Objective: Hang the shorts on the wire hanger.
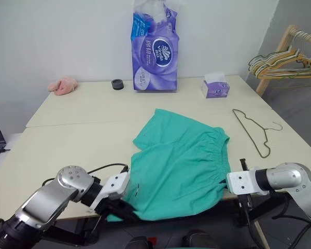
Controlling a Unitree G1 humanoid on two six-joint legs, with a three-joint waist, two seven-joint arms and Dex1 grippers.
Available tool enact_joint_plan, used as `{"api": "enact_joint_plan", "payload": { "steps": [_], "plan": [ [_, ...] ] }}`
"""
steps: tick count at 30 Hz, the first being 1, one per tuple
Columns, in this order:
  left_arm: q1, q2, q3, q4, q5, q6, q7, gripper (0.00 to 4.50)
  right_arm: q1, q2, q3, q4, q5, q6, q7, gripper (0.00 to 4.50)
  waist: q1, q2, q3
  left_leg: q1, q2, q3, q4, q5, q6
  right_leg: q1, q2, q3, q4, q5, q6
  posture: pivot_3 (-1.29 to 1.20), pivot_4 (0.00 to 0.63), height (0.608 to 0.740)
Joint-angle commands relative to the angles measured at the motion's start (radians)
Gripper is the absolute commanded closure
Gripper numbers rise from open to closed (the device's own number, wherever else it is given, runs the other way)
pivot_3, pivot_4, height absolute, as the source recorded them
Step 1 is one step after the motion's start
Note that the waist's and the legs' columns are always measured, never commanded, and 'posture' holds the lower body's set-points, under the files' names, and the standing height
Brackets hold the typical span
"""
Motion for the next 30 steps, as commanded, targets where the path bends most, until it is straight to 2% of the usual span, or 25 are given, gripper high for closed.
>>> {"api": "enact_joint_plan", "payload": {
  "steps": [1, 5, 8, 11, 14, 17, 20, 24, 28, 30],
  "plan": [
    [0.013, 0.011, -0.006, -0.031, -0.007, -0.007, -0.008, 4.5, -0.018, -0.009, -0.016, -0.009, -0.008, -0.055, -0.004, 4.47, 0.0, 0.0, 0.0, 0.0, 0.0, 0.0, 0.0, 0.0, 0.0, 0.0, 0.0, 0.0, 0.0, 0.0, 0.0, -0.13, 0.009, 0.74],
    [0.013, -0.01, -0.015, -0.024, -0.003, 0.003, 0.022, 4.5, -0.043, -0.002, 0.009, 0.008, -0.017, -0.093, 0.004, 4.47, 0.004, -0.001, 0.0, 0.0, 0.0, 0.001, 0.001, 0.0, 0.0, 0.0, 0.0, 0.0, 0.0, 0.0, 0.001, -0.12, 0.007, 0.74],
    [0.006, -0.038, -0.008, -0.024, -0.038, 0.062, 0.055, 4.5, -0.059, -0.054, 0.031, 0.044, -0.084, -0.198, 0.026, 3.74, 0.006, 0.0, 0.001, 0.0, 0.0, 0.001, 0.0, 0.0, 0.0, 0.0, 0.0, 0.001, 0.0, 0.0, 0.001, -0.12, 0.007, 0.74],
    [0.005, -0.053, -0.006, -0.022, -0.044, 0.078, 0.067, 3.91, -0.059, -0.085, 0.024, 0.049, -0.088, -0.239, 0.034, 2.76, 0.005, -0.001, 0.001, 0.0, 0.0, 0.001, 0.0, 0.0, 0.0, 0.0, 0.0, 0.001, 0.0, 0.0, 0.001, -0.12, 0.008, 0.74],
    [0.006, -0.061, -0.008, -0.022, -0.045, 0.067, 0.069, 3.05, -0.046, -0.125, -0.004, 0.026, -0.06, -0.248, 0.057, 1.72, 0.005, -0.001, 0.001, 0.0, 0.0, 0.001, 0.0, 0.0, 0.0, 0.0, 0.0, 0.001, 0.0, 0.0, 0.001, -0.12, 0.008, 0.74],
    [0.002, -0.086, -0.001, -0.024, -0.058, 0.065, 0.086, 2.18, -0.011, -0.164, -0.075, -0.017, 0.035, -0.19, 0.085, 0.77, 0.007, -0.001, 0.001, 0.0, 0.0, 0.002, 0.0, 0.0, 0.0, 0.0, 0.0, 0.002, 0.0, 0.0, 0.001, -0.12, 0.008, 0.74],
    [-0.025, -0.139, 0.024, -0.024, -0.076, 0.069, 0.134, 1.3, 0.007, -0.142, -0.207, -0.064, 0.21, -0.008, 0.073, 0.76, 0.007, -0.001, 0.001, 0.0, 0.0, 0.002, 0.001, 0.0, 0.0, 0.0, 0.0, 0.002, 0.0, 0.0, 0.001, -0.13, 0.01, 0.74],
    [-0.088, -0.223, 0.063, -0.001, -0.104, 0.099, 0.229, 1.3, -0.028, -0.06, -0.329, -0.059, 0.347, 0.228, -0.03, 0.76, 0.007, -0.003, 0.001, 0.0, 0.0, 0.001, 0.001, 0.0, 0.0, 0.001, 0.0, 0.001, 0.0, 0.001, 0.001, -0.12, 0.012, 0.74],
    [-0.224, -0.42, 0.12, 0.087, -0.057, 0.072, 0.467, 1.3, -0.116, 0.153, -0.462, 0.054, 0.409, 0.511, -0.322, 0.76, 0.013, -0.005, 0.001, 0.0, -0.001, 0.0, 0.003, 0.0, 0.0, 0.002, 0.0, 0.001, 0.0, 0.001, 0.002, -0.12, 0.018, 0.74],
    [-0.275, -0.466, 0.111, 0.132, -0.018, 0.049, 0.511, 1.3, -0.142, 0.231, -0.477, 0.12, 0.362, 0.605, -0.466, 0.76, 0.015, -0.006, 0.001, 0.0, -0.002, 0.0, 0.002, 0.0, 0.0, 0.002, -0.001, 0.001, -0.001, 0.004, 0.001, -0.12, 0.019, 0.74]
  ]
}}
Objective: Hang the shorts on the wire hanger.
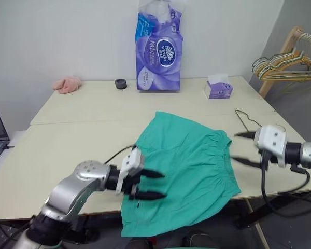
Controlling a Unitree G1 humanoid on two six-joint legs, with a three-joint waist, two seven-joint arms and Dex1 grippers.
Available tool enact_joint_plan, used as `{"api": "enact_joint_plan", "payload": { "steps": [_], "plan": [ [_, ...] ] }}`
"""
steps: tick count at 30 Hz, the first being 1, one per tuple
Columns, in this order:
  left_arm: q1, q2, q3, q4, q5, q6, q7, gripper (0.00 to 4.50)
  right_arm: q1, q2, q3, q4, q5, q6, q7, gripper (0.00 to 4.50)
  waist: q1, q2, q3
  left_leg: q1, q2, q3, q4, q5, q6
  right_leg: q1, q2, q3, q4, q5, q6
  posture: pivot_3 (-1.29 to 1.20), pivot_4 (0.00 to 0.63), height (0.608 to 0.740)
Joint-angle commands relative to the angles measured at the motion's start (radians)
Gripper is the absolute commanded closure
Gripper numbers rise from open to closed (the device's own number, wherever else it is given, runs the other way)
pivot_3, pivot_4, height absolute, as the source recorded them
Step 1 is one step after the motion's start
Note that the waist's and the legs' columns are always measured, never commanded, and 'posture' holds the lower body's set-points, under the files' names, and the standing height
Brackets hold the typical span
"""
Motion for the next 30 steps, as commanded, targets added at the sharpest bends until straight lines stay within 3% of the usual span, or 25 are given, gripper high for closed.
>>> {"api": "enact_joint_plan", "payload": {
  "steps": [1, 3, 8, 18, 24, 27, 30],
  "plan": [
    [-0.083, -0.055, 0.016, 0.066, 0.065, -0.054, 0.113, 1.3, -0.052, 0.096, -0.061, 0.111, -0.039, 0.192, -0.255, 0.76, -0.001, -0.001, 0.0, 0.0, 0.0, 0.0, 0.0, 0.0, 0.0, 0.0, 0.0, 0.0, 0.0, 0.001, -0.002, -0.13, 0.019, 0.74],
    [-0.122, -0.079, 0.003, 0.1, 0.09, -0.069, 0.135, 1.3, -0.098, 0.138, -0.073, 0.2, -0.084, 0.246, -0.378, 0.76, -0.005, 0.001, 0.0, 0.0, 0.0, 0.001, -0.001, 0.0, 0.0, -0.001, 0.0, 0.001, 0.0, 0.002, -0.002, -0.13, 0.02, 0.74],
    [-0.179, -0.087, -0.037, 0.117, 0.117, -0.085, 0.11, 1.3, -0.21, 0.161, -0.087, 0.474, -0.143, 0.224, -0.527, 0.76, -0.017, 0.004, 0.0, -0.001, 0.0, 0.006, -0.002, 0.0, 0.0, -0.004, 0.004, 0.006, 0.001, 0.002, -0.002, -0.13, 0.023, 0.74],
    [-0.224, -0.097, -0.067, 0.09, 0.104, -0.063, 0.086, 1.3, -0.352, 0.144, 0.049, 0.846, -0.193, 0.096, -0.436, 0.76, -0.049, 0.004, 0.0, -0.001, 0.0, 0.007, -0.002, -0.001, 0.001, -0.003, 0.006, 0.008, 0.0, 0.001, -0.001, -0.12, 0.028, 0.74],
    [-0.232, -0.102, -0.078, 0.095, 0.12, -0.076, 0.08, 1.3, -0.457, 0.144, 0.052, 1.059, -0.193, 0.117, -0.425, 0.76, -0.06, 0.005, 0.0, -0.001, 0.0, 0.007, -0.002, -0.001, 0.002, -0.003, 0.006, 0.008, 0.0, 0.001, -0.001, -0.12, 0.028, 0.74],
    [-0.235, -0.106, -0.084, 0.099, 0.125, -0.083, 0.079, 1.26, -0.503, 0.14, 0.063, 1.145, -0.19, 0.15, -0.388, 1.34, -0.06, 0.005, 0.0, -0.001, 0.0, 0.007, -0.002, -0.001, 0.002, -0.003, 0.006, 0.008, -0.001, 0.001, -0.001, -0.12, 0.027, 0.74],
    [-0.236, -0.11, -0.09, 0.104, 0.129, -0.09, 0.076, 1.26, -0.513, 0.139, 0.096, 1.189, -0.213, 0.151, -0.353, 2.37, -0.06, 0.004, 0.0, -0.001, 0.0, 0.006, -0.002, -0.001, 0.002, -0.002, 0.006, 0.008, -0.001, 0.001, -0.001, -0.12, 0.025, 0.74]
  ]
}}
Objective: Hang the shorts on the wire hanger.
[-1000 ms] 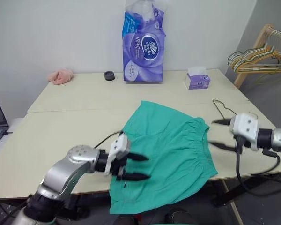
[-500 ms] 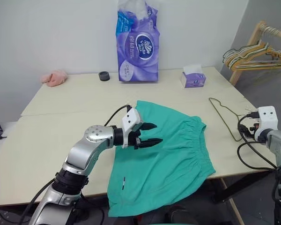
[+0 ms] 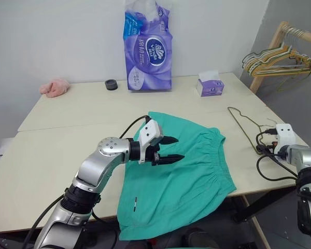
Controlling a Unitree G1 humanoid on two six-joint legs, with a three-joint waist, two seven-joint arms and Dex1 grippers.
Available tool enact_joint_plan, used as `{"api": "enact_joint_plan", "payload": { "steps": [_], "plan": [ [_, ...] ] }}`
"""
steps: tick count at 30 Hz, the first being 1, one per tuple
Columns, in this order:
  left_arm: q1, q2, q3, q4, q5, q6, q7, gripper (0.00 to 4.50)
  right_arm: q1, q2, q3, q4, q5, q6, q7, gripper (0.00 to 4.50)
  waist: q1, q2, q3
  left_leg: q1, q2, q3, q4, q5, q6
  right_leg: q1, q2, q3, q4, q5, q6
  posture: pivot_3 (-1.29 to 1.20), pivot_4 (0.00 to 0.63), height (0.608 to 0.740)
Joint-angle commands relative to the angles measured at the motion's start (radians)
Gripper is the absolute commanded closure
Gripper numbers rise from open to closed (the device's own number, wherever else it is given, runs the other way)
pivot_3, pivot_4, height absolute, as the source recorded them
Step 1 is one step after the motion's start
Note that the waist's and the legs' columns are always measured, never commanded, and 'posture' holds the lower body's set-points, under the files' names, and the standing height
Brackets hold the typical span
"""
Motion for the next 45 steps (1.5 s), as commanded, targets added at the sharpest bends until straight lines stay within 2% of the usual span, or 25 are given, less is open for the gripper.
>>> {"api": "enact_joint_plan", "payload": {
  "steps": [1, 5, 6, 7, 11, 17, 20, 22, 28, 33, 37, 40, 45],
  "plan": [
    [-0.031, -0.005, -0.003, -0.015, 0.009, -0.03, -0.008, 1.26, -0.009, -0.016, 0.036, 0.045, -0.027, 0.014, 0.035, 2.71, 0.0, 0.0, 0.0, 0.0, 0.0, 0.0, 0.0, 0.0, 0.0, 0.0, 0.0, 0.0, 0.0, 0.0, 0.0, -0.12, 0.025, 0.74],
    [-0.029, -0.011, -0.006, -0.008, 0.015, -0.041, -0.009, 1.26, 0.008, 0.006, 0.042, 0.046, -0.024, 0.026, 0.026, 4.1, 0.001, -0.002, -0.001, 0.0, 0.0, -0.001, 0.0, 0.0, 0.0, 0.002, 0.0, -0.001, -0.001, 0.0, 0.001, -0.13, 0.023, 0.74],
    [-0.028, -0.012, -0.006, -0.007, 0.015, -0.042, -0.009, 1.26, 0.012, 0.01, 0.038, 0.045, -0.02, 0.029, 0.019, 4.38, 0.0, -0.002, -0.001, 0.0, 0.0, -0.001, 0.0, 0.0, 0.0, 0.002, 0.0, -0.001, -0.001, 0.0, 0.001, -0.13, 0.023, 0.74],
    [-0.027, -0.012, -0.005, -0.004, 0.017, -0.044, -0.009, 1.26, 0.015, 0.014, 0.027, 0.043, -0.018, 0.022, -0.003, 4.45, 0.0, -0.003, -0.002, 0.0, 0.0, -0.001, 0.0, 0.0, 0.0, 0.002, 0.0, -0.001, -0.001, 0.0, 0.001, -0.13, 0.023, 0.74],
    [-0.022, -0.011, 0.001, 0.011, 0.023, -0.055, -0.01, 1.26, 0.023, 0.016, -0.014, 0.034, -0.008, -0.002, -0.065, 4.45, 0.001, -0.004, -0.002, 0.001, 0.0, -0.002, 0.001, 0.0, 0.0, 0.004, 0.0, -0.002, -0.003, 0.001, 0.001, -0.13, 0.02, 0.74],
    [-0.056, -0.031, 0.046, 0.117, 0.056, -0.088, 0.054, 1.26, 0.11, -0.02, -0.019, -0.193, -0.024, -0.06, -0.076, 4.45, 0.009, -0.003, -0.002, 0.001, -0.002, -0.003, 0.001, 0.0, 0.0, 0.005, -0.002, -0.003, -0.005, 0.001, 0.003, -0.14, 0.018, 0.74],
    [-0.095, -0.032, 0.095, 0.198, 0.055, -0.097, 0.085, 0.71, 0.177, -0.026, -0.056, -0.411, 0.006, -0.019, -0.082, 4.5, 0.002, 0.0, -0.001, 0.0, -0.002, -0.002, 0.001, 0.0, 0.001, 0.004, -0.002, -0.002, -0.004, 0.001, 0.003, -0.14, 0.019, 0.74],
    [-0.13, -0.029, 0.135, 0.254, 0.043, -0.097, 0.092, 0.12, 0.245, -0.027, -0.057, -0.598, 0.007, -0.01, -0.081, 4.5, -0.002, 0.0, 0.0, -0.001, -0.001, -0.002, 0.001, 0.0, 0.001, 0.002, -0.002, -0.001, -0.003, -0.001, 0.006, -0.15, 0.021, 0.74],
    [-0.268, -0.009, 0.232, 0.452, 0.02, -0.094, 0.068, 0.03, 0.368, 0.001, -0.001, -0.982, -0.031, -0.026, -0.1, 4.5, -0.007, 0.0, 0.0, -0.002, 0.0, -0.002, 0.0, -0.001, 0.0, -0.001, -0.002, 0.0, -0.001, -0.002, 0.008, -0.16, 0.026, 0.74],
    [-0.401, 0.054, 0.265, 0.686, 0.037, -0.15, -0.021, 0.03, 0.395, 0.003, 0.077, -1.12, -0.088, -0.112, -0.097, 4.5, -0.007, 0.0, 0.0, -0.002, 0.0, -0.002, 0.0, -0.001, -0.001, -0.002, 0.0, 0.0, -0.001, -0.002, 0.008, -0.16, 0.025, 0.74],
    [-0.468, 0.113, 0.229, 0.831, 0.078, -0.196, -0.156, 0.03, 0.426, -0.042, 0.15, -1.165, -0.157, -0.261, -0.056, 4.5, -0.006, -0.001, 0.001, -0.003, -0.001, -0.001, 0.0, -0.002, 0.0, -0.002, -0.001, 0.0, -0.002, -0.002, 0.008, -0.16, 0.024, 0.74],
    [-0.44, 0.159, 0.158, 0.823, 0.112, -0.201, -0.316, 0.03, 0.437, -0.089, 0.202, -1.171, -0.229, -0.429, -0.029, 4.5, -0.007, -0.001, 0.002, -0.003, -0.001, 0.0, 0.0, -0.003, 0.0, -0.003, -0.001, 0.0, -0.002, -0.002, 0.008, -0.16, 0.024, 0.74],
    [-0.385, 0.189, 0.098, 0.778, 0.139, -0.181, -0.437, 0.03, 0.423, -0.112, 0.239, -1.154, -0.294, -0.596, -0.004, 4.5, -0.009, -0.002, 0.003, -0.003, -0.001, 0.0, 0.0, -0.003, 0.0, -0.003, -0.001, 0.0, -0.002, -0.002, 0.009, -0.17, 0.026, 0.74]
  ]
}}
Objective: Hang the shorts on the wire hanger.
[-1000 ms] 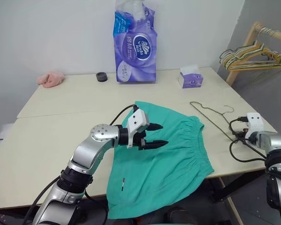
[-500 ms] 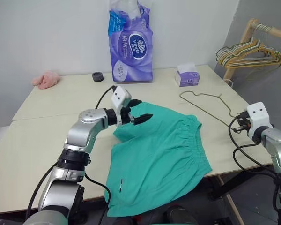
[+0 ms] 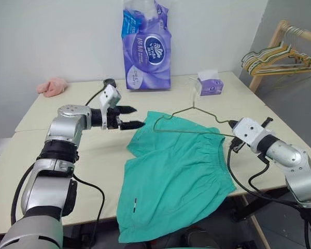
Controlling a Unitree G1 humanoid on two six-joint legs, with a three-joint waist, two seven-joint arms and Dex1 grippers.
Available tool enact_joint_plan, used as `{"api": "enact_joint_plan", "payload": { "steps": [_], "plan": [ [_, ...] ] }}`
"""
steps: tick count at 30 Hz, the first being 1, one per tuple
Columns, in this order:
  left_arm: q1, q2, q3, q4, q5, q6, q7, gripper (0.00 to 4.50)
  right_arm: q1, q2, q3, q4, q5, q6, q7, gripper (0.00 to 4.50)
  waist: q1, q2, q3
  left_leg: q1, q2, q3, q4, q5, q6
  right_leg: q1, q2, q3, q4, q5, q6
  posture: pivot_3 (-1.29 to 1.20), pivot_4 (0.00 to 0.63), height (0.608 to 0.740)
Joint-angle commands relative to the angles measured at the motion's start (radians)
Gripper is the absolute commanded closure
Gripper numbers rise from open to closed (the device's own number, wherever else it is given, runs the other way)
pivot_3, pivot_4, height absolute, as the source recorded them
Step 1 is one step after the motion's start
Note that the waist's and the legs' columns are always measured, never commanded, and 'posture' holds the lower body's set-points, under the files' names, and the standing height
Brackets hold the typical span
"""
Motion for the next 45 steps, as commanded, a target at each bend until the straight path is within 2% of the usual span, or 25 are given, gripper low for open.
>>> {"api": "enact_joint_plan", "payload": {
  "steps": [1, 7, 17, 21, 31, 33, 40, 44, 45],
  "plan": [
    [0.027, 0.024, -0.029, -0.059, 0.022, -0.003, -0.063, 0.03, -0.029, -0.013, 0.008, -0.014, -0.048, -0.12, 0.016, 4.5, -0.002, -0.001, 0.0, 0.0, 0.0, 0.0, 0.0, 0.0, 0.0, 0.0, 0.0, 0.0, 0.0, 0.0, 0.0, -0.17, 0.026, 0.74],
    [0.072, 0.002, -0.041, -0.076, 0.066, -0.046, -0.039, 0.03, -0.054, 0.018, 0.019, -0.031, -0.057, -0.208, 0.049, 4.5, -0.001, -0.004, 0.002, 0.0, 0.001, 0.0, 0.0, 0.0, 0.0, 0.0, 0.0, 0.0, 0.001, 0.001, -0.001, -0.17, 0.03, 0.74],
    [0.165, -0.006, -0.058, -0.205, 0.04, 0.025, -0.096, 0.03, -0.094, 0.062, 0.022, -0.034, -0.065, -0.249, 0.078, 4.5, -0.002, -0.004, 0.003, 0.0, 0.001, 0.0, 0.001, 0.0, 0.0, 0.0, -0.004, 0.0, 0.002, 0.002, -0.003, -0.17, 0.032, 0.74],
    [0.175, -0.01, -0.049, -0.225, 0.025, 0.06, -0.104, 0.87, -0.093, 0.07, 0.018, -0.038, -0.065, -0.254, 0.082, 4.5, -0.001, -0.004, 0.003, 0.0, 0.001, 0.0, 0.001, 0.0, 0.0, 0.0, -0.004, 0.0, 0.002, 0.002, -0.003, -0.17, 0.033, 0.74],
    [0.186, -0.017, -0.055, -0.261, 0.007, 0.097, -0.107, 3.94, -0.095, 0.084, 0.012, -0.039, -0.062, -0.263, 0.077, 4.5, -0.002, -0.004, 0.003, 0.0, 0.0, 0.0, 0.001, 0.0, 0.0, 0.0, -0.004, 0.0, 0.002, 0.002, -0.003, -0.17, 0.034, 0.74],
    [0.188, -0.016, -0.053, -0.265, 0.008, 0.098, -0.105, 4.42, -0.094, 0.083, 0.014, -0.039, -0.069, -0.265, 0.078, 4.5, -0.002, -0.004, 0.003, 0.0, 0.001, 0.0, 0.001, 0.0, 0.0, 0.0, -0.004, 0.0, 0.002, 0.002, -0.004, -0.17, 0.034, 0.74],
    [0.193, -0.01, -0.048, -0.271, 0.008, 0.097, -0.104, 4.49, -0.086, 0.077, 0.023, -0.035, -0.09, -0.304, 0.086, 4.5, -0.002, -0.004, 0.003, 0.0, 0.001, 0.0, 0.001, 0.0, 0.0, 0.0, -0.004, 0.0, 0.002, 0.002, -0.004, -0.17, 0.034, 0.74],
    [0.197, -0.007, -0.048, -0.271, 0.012, 0.089, -0.098, 4.5, -0.071, 0.063, 0.015, -0.037, -0.078, -0.326, 0.108, 3.41, -0.003, -0.004, 0.003, 0.001, 0.001, 0.0, 0.001, 0.0, 0.0, 0.0, -0.004, 0.0, 0.002, 0.002, -0.003, -0.17, 0.03, 0.74],
    [0.197, -0.006, -0.049, -0.266, 0.021, 0.071, -0.09, 4.5, -0.054, 0.038, 0.008, -0.045, -0.054, -0.316, 0.152, 3.14, -0.003, -0.004, 0.003, 0.001, 0.001, 0.0, 0.001, 0.0, 0.0, 0.0, -0.004, 0.0, 0.002, 0.002, -0.003, -0.17, 0.03, 0.74]
  ]
}}
